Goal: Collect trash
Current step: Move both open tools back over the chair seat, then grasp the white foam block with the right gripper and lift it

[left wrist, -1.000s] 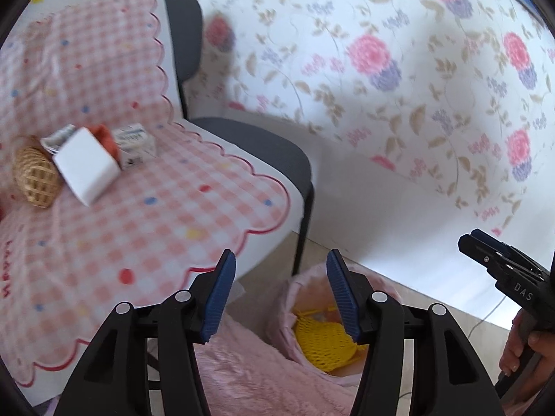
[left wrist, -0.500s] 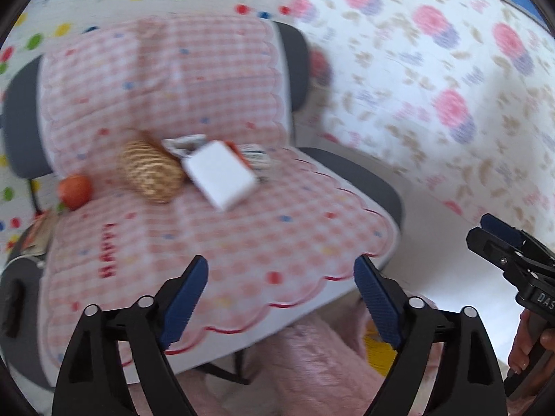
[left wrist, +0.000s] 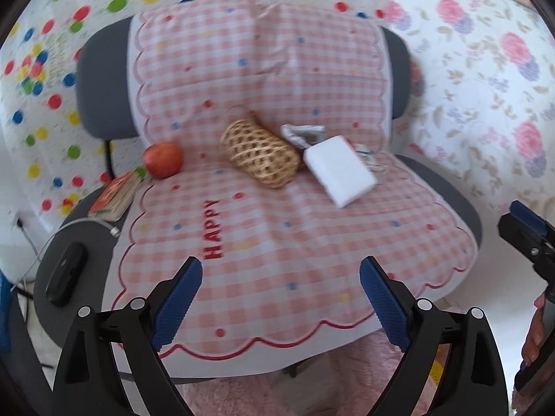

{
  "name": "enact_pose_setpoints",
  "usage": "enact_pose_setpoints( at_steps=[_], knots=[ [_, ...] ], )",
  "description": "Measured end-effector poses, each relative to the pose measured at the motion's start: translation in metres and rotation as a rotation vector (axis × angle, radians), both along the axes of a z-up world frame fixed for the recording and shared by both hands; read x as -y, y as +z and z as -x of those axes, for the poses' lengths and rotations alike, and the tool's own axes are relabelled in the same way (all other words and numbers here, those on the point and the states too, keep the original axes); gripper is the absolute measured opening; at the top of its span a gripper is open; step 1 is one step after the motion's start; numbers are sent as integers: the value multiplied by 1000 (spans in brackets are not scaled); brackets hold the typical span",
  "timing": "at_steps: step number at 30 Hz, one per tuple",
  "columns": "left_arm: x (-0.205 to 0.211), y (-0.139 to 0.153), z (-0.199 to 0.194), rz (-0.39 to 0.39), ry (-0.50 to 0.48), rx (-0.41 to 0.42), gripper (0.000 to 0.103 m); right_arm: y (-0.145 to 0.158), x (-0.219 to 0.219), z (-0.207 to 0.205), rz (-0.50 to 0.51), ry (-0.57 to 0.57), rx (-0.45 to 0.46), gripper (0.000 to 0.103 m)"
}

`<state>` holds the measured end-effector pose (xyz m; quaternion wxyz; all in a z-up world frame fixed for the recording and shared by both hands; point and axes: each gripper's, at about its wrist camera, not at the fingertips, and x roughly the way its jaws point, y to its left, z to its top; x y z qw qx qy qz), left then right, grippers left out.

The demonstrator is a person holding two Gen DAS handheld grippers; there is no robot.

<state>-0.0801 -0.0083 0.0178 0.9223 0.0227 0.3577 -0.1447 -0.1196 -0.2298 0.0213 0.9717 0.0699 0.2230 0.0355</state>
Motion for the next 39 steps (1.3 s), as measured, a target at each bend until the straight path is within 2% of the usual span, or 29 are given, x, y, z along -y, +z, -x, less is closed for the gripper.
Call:
enact_pose_setpoints(
  at_steps=[4,6,9,12,16,18,22,31,33,37,39],
  knots=[
    [-12,-6,-6,-16,55,-7,92,-8,2,-14,-58,-7,-9,97],
    [-18,-8,-11,-16,84,-19,93,-15,4,-25,-98,2,-45,97],
    [-25,-12,-19,-12,115,-36,93,-22,1,-38,-107,4,-86,97],
    [-27,-16,-30,-14,122,-50,93,-22,-5,-45,-71,3,-86,97],
    [-24,-17,-43,-53,142,-23,93,-25,-10,-59,5,-25,-87,97],
    [-24,-19,-52,-48,140,-20,93,-28,-10,-66,18,-19,-79,97],
    [-20,-23,-67,-45,134,-19,93,-35,-19,-88,79,-11,-123,97],
    [-18,-38,-101,-52,138,-57,93,-53,-35,-153,133,66,-202,97],
    [-19,-41,-106,-55,138,-57,93,-57,-37,-164,139,63,-210,93],
    [-26,-50,-115,14,139,-108,93,-65,-41,-179,181,70,-233,86],
    [-29,-53,-117,15,158,-118,93,-66,-43,-185,193,86,-234,86]
  ],
)
